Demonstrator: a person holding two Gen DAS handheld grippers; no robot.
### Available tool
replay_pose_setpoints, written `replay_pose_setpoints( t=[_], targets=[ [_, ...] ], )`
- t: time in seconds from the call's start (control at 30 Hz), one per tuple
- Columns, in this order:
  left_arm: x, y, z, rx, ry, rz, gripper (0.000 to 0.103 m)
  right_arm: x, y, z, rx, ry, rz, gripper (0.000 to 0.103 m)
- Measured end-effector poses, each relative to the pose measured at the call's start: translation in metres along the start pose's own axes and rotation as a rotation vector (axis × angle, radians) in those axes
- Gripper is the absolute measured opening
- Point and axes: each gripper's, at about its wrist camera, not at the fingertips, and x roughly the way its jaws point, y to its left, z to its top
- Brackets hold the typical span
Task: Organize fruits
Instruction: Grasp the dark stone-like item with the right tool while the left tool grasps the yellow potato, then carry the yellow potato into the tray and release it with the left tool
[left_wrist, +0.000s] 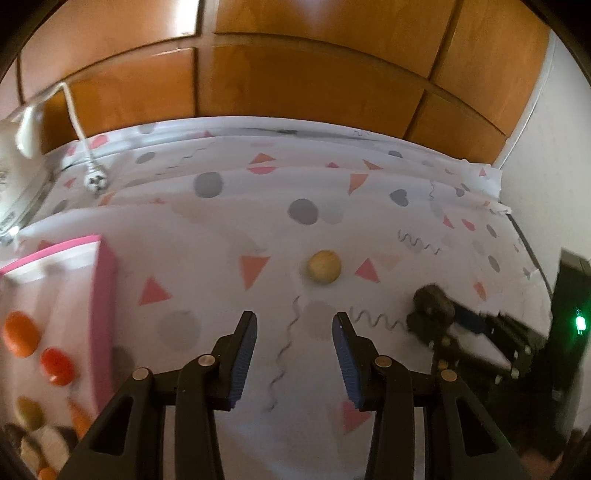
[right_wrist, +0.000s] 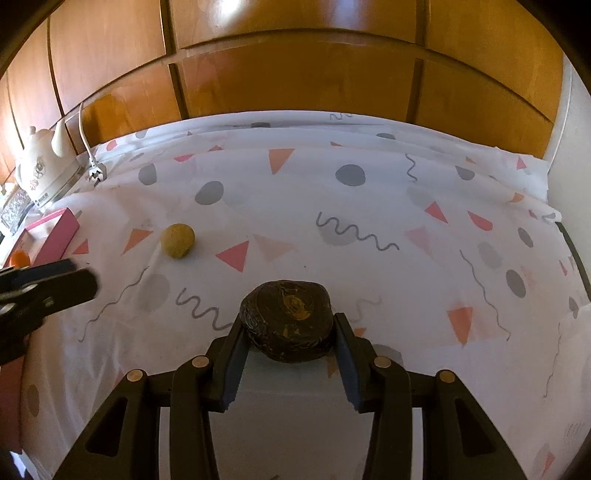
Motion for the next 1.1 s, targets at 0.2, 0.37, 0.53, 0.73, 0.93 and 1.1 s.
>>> replay_pose_setpoints(
  t=[0.2,0.37,0.53,0.73,0.93,1.1],
  targets=[
    [0.026,-0.012,0.019,0.016,0.011,0.008,0.043,0.0,-0.003,-0.002,0.015,-0.009,0.013,0.045],
    [0.043,-0.021,0.029,0.048,0.017,0.017,0.043,0.0,-0.006,-0.003,0.025,-0.015,0.024,0.045],
    [0.067,-0.027,0.033,0.078,0.041,0.049,0.036,0.0,-0.006,-0.004,0.028,-0.017,0.026,0.045],
    [0.054,-0.016,0.022,0.067,0.001,0.055,0.025,-0.002,-0.006,-0.006,0.028,-0.021,0.024,0.045],
    [0.02,-0.002,-0.01,0.012,-0.003,0.062,0.025,0.0,-0.006,-0.004,0.028,-0.017,0.026,0.045],
    [-0.007,0.005,-0.038,-0.018,-0.027,0.069,0.025,-0.002,-0.005,-0.003,0.024,-0.015,0.018,0.045]
  ],
)
